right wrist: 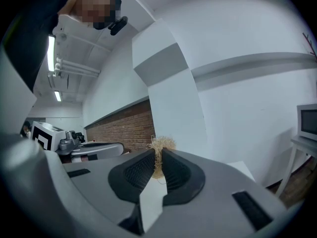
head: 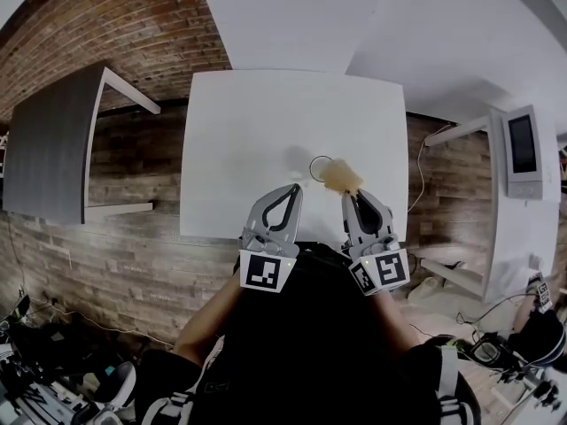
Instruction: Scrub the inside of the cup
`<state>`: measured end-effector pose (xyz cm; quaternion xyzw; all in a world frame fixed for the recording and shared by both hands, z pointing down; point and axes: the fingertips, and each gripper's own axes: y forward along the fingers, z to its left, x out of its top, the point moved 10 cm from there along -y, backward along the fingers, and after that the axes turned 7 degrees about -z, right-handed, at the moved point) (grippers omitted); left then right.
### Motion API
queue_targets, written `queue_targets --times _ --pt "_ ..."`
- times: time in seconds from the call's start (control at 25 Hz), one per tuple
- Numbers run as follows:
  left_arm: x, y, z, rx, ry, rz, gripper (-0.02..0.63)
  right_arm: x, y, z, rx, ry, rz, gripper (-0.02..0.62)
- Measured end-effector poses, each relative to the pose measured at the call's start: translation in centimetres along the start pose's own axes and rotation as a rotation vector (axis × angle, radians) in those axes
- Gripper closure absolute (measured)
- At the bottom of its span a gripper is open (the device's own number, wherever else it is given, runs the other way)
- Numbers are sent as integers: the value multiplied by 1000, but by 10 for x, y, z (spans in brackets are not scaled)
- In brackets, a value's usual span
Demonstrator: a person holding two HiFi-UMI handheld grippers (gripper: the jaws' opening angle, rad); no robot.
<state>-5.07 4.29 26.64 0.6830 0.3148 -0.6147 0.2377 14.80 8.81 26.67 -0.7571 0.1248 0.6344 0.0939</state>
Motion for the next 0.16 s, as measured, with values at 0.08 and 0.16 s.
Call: queue_targets --times 0.08,0.16 --pt "0 -2 -2 0 -3 3 603 0 -2 2 -1 -1 0 557" --pt "1 -5 -4 0 -5 6 601 1 -5 3 -4 -3 2 557"
